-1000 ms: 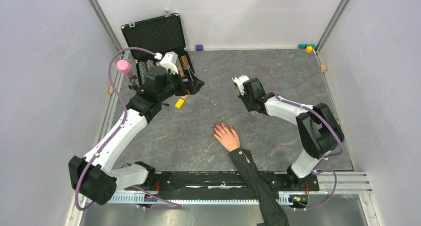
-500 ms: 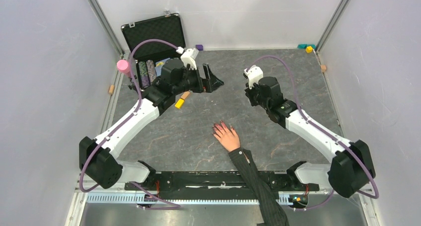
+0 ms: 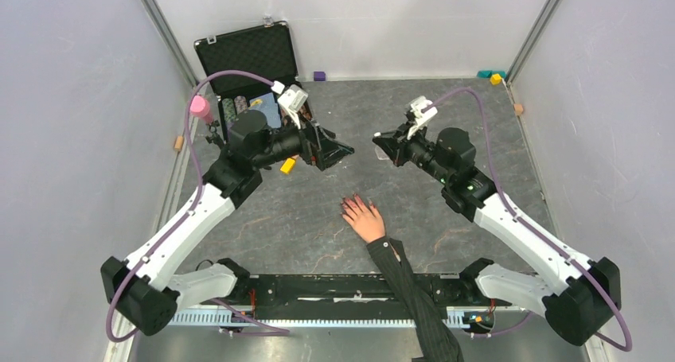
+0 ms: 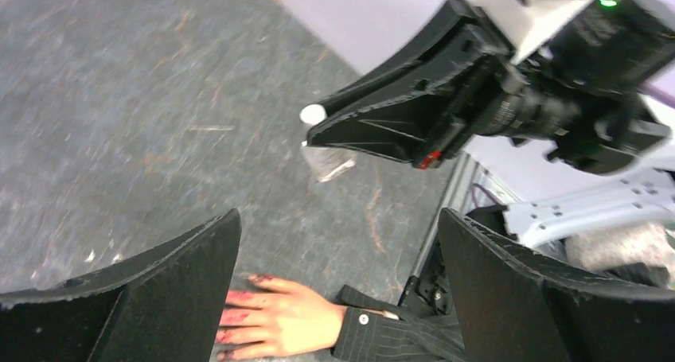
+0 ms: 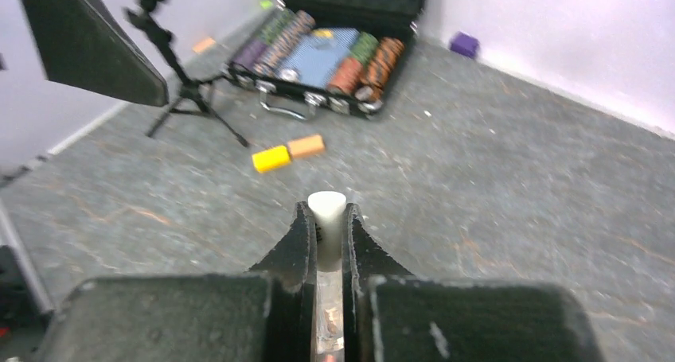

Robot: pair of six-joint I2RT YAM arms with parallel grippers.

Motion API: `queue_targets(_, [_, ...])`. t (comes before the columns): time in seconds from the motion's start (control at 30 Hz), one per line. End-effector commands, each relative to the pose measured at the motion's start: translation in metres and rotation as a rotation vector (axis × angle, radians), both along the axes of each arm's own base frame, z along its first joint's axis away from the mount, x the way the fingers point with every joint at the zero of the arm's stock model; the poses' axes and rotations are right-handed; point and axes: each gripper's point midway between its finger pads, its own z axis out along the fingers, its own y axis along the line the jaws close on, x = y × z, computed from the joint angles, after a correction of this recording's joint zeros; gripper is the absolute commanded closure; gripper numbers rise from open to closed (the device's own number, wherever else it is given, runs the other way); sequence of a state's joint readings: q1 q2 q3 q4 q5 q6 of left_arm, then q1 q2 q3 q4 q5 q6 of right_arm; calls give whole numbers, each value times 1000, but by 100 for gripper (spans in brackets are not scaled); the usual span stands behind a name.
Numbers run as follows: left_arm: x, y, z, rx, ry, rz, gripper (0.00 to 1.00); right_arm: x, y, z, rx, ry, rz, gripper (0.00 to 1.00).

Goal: Paint the nails
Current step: Pick up the nail polish bottle from the center of the board.

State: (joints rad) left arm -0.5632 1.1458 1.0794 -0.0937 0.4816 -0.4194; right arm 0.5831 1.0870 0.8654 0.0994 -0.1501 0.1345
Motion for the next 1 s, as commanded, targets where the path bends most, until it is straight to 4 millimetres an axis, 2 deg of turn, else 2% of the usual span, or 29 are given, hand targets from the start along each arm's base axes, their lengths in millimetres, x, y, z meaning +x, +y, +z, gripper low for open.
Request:
queue_targets(0.0, [-45,-7,45,-135,-222,-220,0,-34,15,65,242,-143,142,100])
queue_targets(0.03, [-53,-8,50,-165,-233,-257,0,-40,15,71,282,-155,160,100])
queue_targets(0.13, [-60,-11,49,-220,-199,-294,0,-57,16,94,392,-217,201,100])
queue_targets(0.23, [-59,-12,50,-269,-180,-280,0,-65,16,113,457,-267,215,100])
queue_targets(0.33, [-56,-12,55,-334,-166,-257,0,-70,21,124,494,-280,238,100])
queue_targets(0.43, [-56,-12,61,-407,-158,-256,0,-74,28,129,517,-287,250,100])
queue_targets(0.63, [-58,-14,56,-468,-119,-270,0,-80,43,137,549,-290,281,100])
queue_targets(0.97, [-66,-22,49,-467,-64,-330,1,-87,58,145,601,-290,301,100])
